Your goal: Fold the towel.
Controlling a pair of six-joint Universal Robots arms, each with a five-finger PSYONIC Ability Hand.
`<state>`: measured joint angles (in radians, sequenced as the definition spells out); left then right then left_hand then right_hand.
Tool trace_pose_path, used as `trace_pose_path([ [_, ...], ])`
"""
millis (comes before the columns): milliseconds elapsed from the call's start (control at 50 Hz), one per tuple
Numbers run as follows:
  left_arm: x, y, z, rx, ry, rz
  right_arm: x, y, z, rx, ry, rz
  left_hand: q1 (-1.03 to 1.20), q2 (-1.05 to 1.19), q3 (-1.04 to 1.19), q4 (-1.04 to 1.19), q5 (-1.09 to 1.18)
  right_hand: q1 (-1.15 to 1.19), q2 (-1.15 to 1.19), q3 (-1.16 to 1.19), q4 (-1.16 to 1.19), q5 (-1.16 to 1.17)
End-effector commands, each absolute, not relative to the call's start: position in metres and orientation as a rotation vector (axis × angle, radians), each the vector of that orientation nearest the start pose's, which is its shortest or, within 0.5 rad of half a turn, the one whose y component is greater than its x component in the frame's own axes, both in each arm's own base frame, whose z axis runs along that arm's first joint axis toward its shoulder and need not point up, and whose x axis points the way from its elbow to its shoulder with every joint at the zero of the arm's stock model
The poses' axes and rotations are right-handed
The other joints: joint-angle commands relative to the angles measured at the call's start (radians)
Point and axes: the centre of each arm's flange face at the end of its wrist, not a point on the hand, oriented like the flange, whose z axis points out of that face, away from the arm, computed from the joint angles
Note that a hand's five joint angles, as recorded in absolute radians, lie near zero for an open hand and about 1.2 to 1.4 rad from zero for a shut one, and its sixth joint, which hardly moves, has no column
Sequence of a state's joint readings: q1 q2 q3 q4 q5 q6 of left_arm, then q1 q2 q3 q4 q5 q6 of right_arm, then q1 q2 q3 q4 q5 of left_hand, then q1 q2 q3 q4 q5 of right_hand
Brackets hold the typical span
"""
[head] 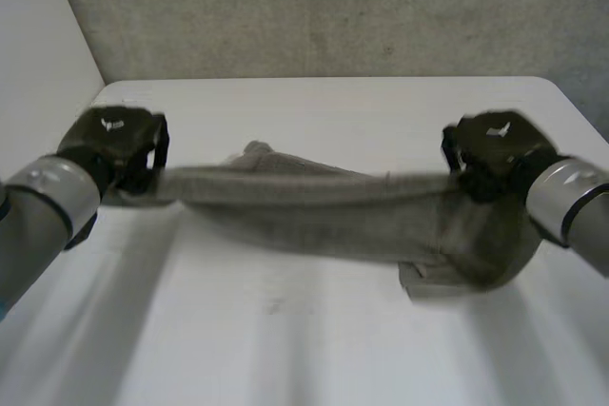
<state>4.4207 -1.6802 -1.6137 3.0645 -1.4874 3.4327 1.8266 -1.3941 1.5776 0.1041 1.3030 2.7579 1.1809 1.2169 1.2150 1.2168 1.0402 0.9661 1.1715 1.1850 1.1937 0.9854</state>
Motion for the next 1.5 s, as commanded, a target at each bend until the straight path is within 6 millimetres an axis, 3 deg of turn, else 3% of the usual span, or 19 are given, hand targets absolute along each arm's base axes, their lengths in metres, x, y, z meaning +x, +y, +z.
trace_pose_path([
  [20, -0.216, -0.233, 0.207, 1.180, 2.336, -1.577, 0.244, -0.250, 0.199, -1.292, 2.331, -1.438, 0.215, 0.179, 0.181, 0.180, 0.182, 0.430, 0.225, 0.211, 0.203, 0.236],
  [120, -0.219, -0.261, 0.183, 1.266, 2.292, -1.487, 0.250, -0.268, 0.187, -1.418, 2.337, -1.414, 0.215, 0.179, 0.181, 0.180, 0.182, 0.430, 0.225, 0.211, 0.203, 0.236],
  [180, -0.235, -0.315, 0.191, 1.222, 2.157, -1.647, 0.265, -0.303, 0.203, -1.422, 2.299, -1.633, 0.215, 0.179, 0.181, 0.180, 0.182, 0.430, 0.225, 0.211, 0.203, 0.236],
  [200, -0.235, -0.315, 0.191, 1.221, 2.156, -1.648, 0.265, -0.303, 0.204, -1.422, 2.299, -1.634, 0.215, 0.179, 0.181, 0.180, 0.182, 0.430, 0.225, 0.211, 0.203, 0.236],
  [240, -0.245, -0.355, 0.224, 1.122, 1.976, -1.849, 0.275, -0.336, 0.240, -1.345, 2.212, -1.973, 0.215, 0.179, 0.181, 0.180, 0.182, 0.430, 0.225, 0.211, 0.203, 0.236],
  [300, -0.250, -0.374, 0.250, 1.037, 1.849, -1.978, 0.280, -0.349, 0.266, -1.273, 2.119, -2.184, 0.215, 0.179, 0.181, 0.180, 0.182, 0.430, 0.225, 0.211, 0.203, 0.236],
  [340, -0.256, -0.399, 0.315, 0.829, 1.545, -2.243, 0.290, -0.362, 0.325, -1.080, 1.815, -2.591, 0.215, 0.179, 0.181, 0.180, 0.182, 0.430, 0.225, 0.211, 0.203, 0.236],
  [360, -0.256, -0.399, 0.315, 0.828, 1.544, -2.244, 0.290, -0.362, 0.326, -1.078, 1.813, -2.593, 0.215, 0.179, 0.181, 0.180, 0.182, 0.430, 0.225, 0.211, 0.203, 0.236],
  [400, -0.257, -0.404, 0.368, 0.620, 1.294, -2.457, 0.290, -0.356, 0.379, -0.884, 1.456, -2.899, 0.215, 0.179, 0.181, 0.180, 0.182, 0.430, 0.225, 0.211, 0.203, 0.236],
  [520, -0.254, -0.388, 0.402, 0.455, 1.191, -2.645, 0.284, -0.338, 0.409, -0.738, 1.195, -3.071, 0.215, 0.179, 0.181, 0.180, 0.182, 0.430, 0.225, 0.211, 0.203, 0.236],
  [620, -0.249, -0.377, 0.373, 0.468, 1.341, -2.613, 0.286, -0.330, 0.385, -0.832, 1.251, -2.989, 0.215, 0.179, 0.181, 0.180, 0.182, 0.430, 0.225, 0.211, 0.203, 0.236],
  [720, -0.243, -0.363, 0.304, 0.570, 1.582, -2.455, 0.280, -0.327, 0.323, -0.989, 1.522, -2.802, 0.215, 0.179, 0.181, 0.180, 0.182, 0.430, 0.225, 0.211, 0.203, 0.236],
  [780, -0.241, -0.358, 0.285, 0.597, 1.648, -2.413, 0.281, -0.318, 0.298, -1.072, 1.624, -2.683, 0.215, 0.179, 0.181, 0.180, 0.182, 0.430, 0.225, 0.211, 0.203, 0.236],
  [840, -0.242, -0.348, 0.261, 0.626, 1.738, -2.368, 0.282, -0.315, 0.295, -1.086, 1.640, -2.657, 0.215, 0.179, 0.181, 0.180, 0.182, 0.430, 0.225, 0.211, 0.203, 0.236],
  [880, -0.249, -0.341, 0.245, 0.657, 1.801, -2.357, 0.284, -0.304, 0.307, -1.074, 1.606, -2.662, -0.413, -0.449, -0.447, -0.449, -0.447, 0.430, 0.225, 0.211, 0.203, 0.236],
  [980, -0.266, -0.336, 0.237, 0.693, 1.876, -2.426, 0.298, -0.272, 0.333, -1.108, 1.459, -2.655, -0.755, -0.791, -0.789, -0.791, -0.789, 0.430, 0.225, 0.211, 0.203, 0.236],
  [1220, -0.308, -0.348, 0.261, 0.901, 2.070, -2.760, 0.290, -0.215, 0.358, -1.263, 1.375, -2.472, -0.665, -0.701, -0.699, -0.701, -0.699, 0.430, 0.225, 0.211, 0.203, 0.236],
  [1320, -0.336, -0.340, 0.232, 1.052, 2.502, -2.653, 0.280, -0.190, 0.382, -1.175, 1.309, -2.483, -0.680, -0.716, -0.714, -0.715, -0.713, 0.430, 0.225, 0.211, 0.203, 0.236],
  [1500, -0.361, -0.324, 0.176, 1.233, 2.745, -2.448, 0.267, -0.163, 0.409, -1.088, 1.225, -2.517, -0.688, -0.725, -0.723, -0.724, -0.722, 0.430, 0.225, 0.211, 0.203, 0.236],
])
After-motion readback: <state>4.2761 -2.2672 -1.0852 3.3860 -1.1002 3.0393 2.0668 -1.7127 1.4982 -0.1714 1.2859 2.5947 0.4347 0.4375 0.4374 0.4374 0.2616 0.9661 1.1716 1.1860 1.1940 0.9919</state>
